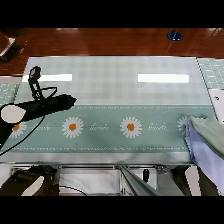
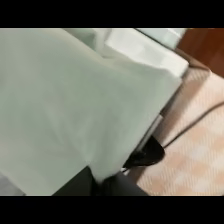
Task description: Fold the shirts.
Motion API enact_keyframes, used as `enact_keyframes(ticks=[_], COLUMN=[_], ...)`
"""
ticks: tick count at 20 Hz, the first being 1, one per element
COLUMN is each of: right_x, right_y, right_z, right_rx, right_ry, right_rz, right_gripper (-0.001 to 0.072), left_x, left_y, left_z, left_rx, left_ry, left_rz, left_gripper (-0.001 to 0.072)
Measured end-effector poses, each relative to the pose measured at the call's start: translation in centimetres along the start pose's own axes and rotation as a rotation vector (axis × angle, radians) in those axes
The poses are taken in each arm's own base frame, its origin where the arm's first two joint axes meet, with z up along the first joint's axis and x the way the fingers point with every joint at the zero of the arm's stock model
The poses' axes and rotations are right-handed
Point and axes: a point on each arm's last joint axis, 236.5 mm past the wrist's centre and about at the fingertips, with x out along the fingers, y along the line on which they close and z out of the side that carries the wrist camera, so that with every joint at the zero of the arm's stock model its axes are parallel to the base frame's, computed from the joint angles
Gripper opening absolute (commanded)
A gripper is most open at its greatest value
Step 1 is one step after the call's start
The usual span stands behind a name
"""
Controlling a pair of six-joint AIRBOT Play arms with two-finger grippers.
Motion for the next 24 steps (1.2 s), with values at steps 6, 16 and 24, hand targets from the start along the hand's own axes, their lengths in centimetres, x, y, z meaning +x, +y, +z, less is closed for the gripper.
enact_keyframes(ticks=[6,16,24], right_x=[4.2,-3.1,-10.7], right_y=[-1.7,12.4,40.1], right_z=[-3.1,8.1,-3.4], right_rx=[-0.014,-0.280,-0.985], right_ry=[0.142,-0.203,-0.413], right_rz=[-0.093,0.313,0.752], right_gripper=[0.0415,0.0031,0.0031], left_x=[0.1,-3.9,-1.9], left_y=[0.1,-3.9,-8.9], left_z=[0.2,13.3,13.0], left_rx=[-0.001,0.112,0.341], left_ry=[-0.010,-0.264,-0.090], left_rz=[0.002,-0.032,-0.052], left_gripper=[0.0019,0.0018,0.0018])
